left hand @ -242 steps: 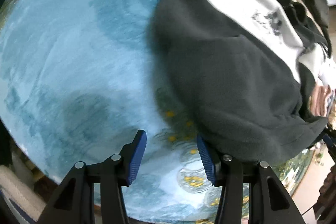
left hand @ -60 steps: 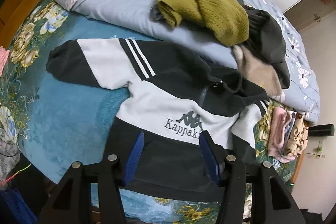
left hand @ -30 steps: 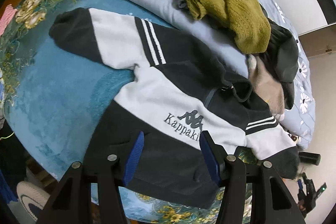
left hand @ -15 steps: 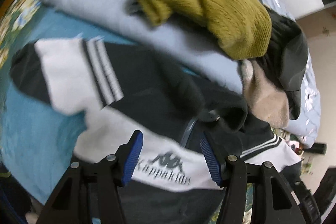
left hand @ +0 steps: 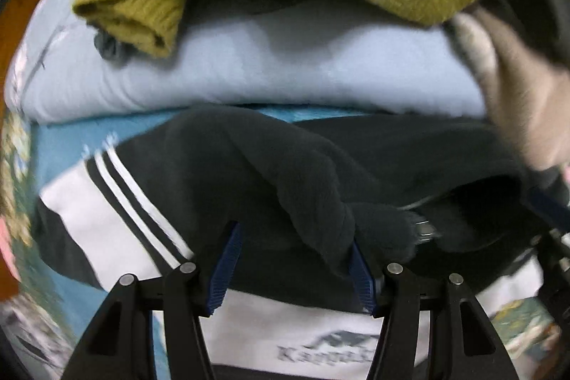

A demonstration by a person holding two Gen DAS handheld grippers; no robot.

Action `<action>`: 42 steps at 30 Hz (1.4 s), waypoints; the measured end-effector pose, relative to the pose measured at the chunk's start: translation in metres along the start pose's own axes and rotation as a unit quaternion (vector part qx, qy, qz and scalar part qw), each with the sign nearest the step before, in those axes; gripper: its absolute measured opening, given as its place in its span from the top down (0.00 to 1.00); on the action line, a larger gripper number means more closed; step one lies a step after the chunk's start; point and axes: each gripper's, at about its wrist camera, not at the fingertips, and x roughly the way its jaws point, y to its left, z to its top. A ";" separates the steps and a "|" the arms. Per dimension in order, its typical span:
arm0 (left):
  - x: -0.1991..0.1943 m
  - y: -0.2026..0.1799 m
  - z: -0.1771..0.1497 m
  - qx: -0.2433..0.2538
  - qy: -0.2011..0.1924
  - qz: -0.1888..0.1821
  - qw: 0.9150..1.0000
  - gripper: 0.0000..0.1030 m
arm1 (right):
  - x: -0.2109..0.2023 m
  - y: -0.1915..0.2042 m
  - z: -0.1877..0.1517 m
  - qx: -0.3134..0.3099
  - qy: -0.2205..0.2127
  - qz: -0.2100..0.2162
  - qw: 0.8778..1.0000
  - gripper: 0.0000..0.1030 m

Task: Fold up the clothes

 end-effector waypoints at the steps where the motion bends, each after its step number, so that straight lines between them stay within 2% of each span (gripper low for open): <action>1: 0.000 0.002 0.000 0.003 -0.008 0.014 1.000 0.40 | 0.004 0.000 0.001 -0.005 0.001 -0.012 1.000 0.48; 3: 0.001 0.012 0.000 -0.012 -0.022 0.022 0.999 0.35 | 0.012 0.000 0.003 -0.016 0.003 -0.035 0.999 0.48; 6: -0.003 0.036 0.002 -0.080 -0.044 -0.021 0.996 0.35 | 0.015 -0.005 0.002 -0.018 -0.008 -0.050 0.999 0.48; 8: -0.010 0.051 0.004 -0.123 -0.068 -0.038 0.989 0.35 | 0.009 -0.006 0.000 -0.020 -0.025 -0.055 0.998 0.48; 12: -0.017 0.074 0.008 -0.181 -0.088 -0.043 0.979 0.35 | -0.006 -0.005 -0.004 -0.029 -0.068 -0.079 0.994 0.48; 15: -0.021 0.096 0.011 -0.229 -0.097 -0.052 0.967 0.35 | -0.022 -0.021 0.002 0.004 -0.101 -0.106 0.989 0.48; 16: -0.018 0.101 0.014 -0.239 -0.088 -0.063 0.965 0.35 | -0.024 -0.029 0.008 0.019 -0.100 -0.106 0.989 0.48; 18: -0.015 0.104 0.019 -0.240 -0.081 -0.079 0.964 0.35 | -0.025 -0.046 0.018 0.046 -0.092 -0.094 0.990 0.48; 21: -0.018 0.095 0.025 -0.209 -0.087 -0.082 0.970 0.34 | -0.030 -0.053 0.027 0.053 -0.096 -0.064 0.992 0.48; 25: -0.016 0.087 0.031 -0.188 -0.082 -0.086 0.975 0.35 | -0.032 -0.030 0.031 0.025 -0.094 0.007 0.995 0.46; 27: -0.015 0.087 0.033 -0.184 -0.078 -0.083 0.976 0.35 | -0.026 -0.008 0.036 -0.006 -0.086 0.025 0.996 0.46; 31: -0.012 0.098 0.039 -0.185 -0.073 -0.084 0.976 0.35 | -0.007 0.016 0.048 -0.043 -0.071 0.013 0.996 0.46; 33: -0.010 0.104 0.043 -0.188 -0.071 -0.086 0.976 0.35 | 0.003 0.023 0.059 -0.046 -0.064 -0.017 0.997 0.47; 36: -0.008 0.113 0.049 -0.191 -0.066 -0.124 0.972 0.35 | 0.008 0.018 0.069 -0.033 -0.058 -0.048 0.997 0.46; 37: -0.007 0.115 0.051 -0.187 -0.059 -0.156 0.968 0.35 | 0.006 0.013 0.069 -0.023 -0.060 -0.043 0.997 0.46; 40: -0.011 0.119 0.053 -0.165 -0.040 -0.214 0.962 0.35 | -0.012 -0.001 0.065 -0.013 -0.078 -0.005 0.997 0.46; 42: -0.022 0.125 0.050 -0.152 -0.045 -0.226 0.961 0.34 | -0.030 -0.010 0.058 -0.018 -0.094 0.011 0.995 0.46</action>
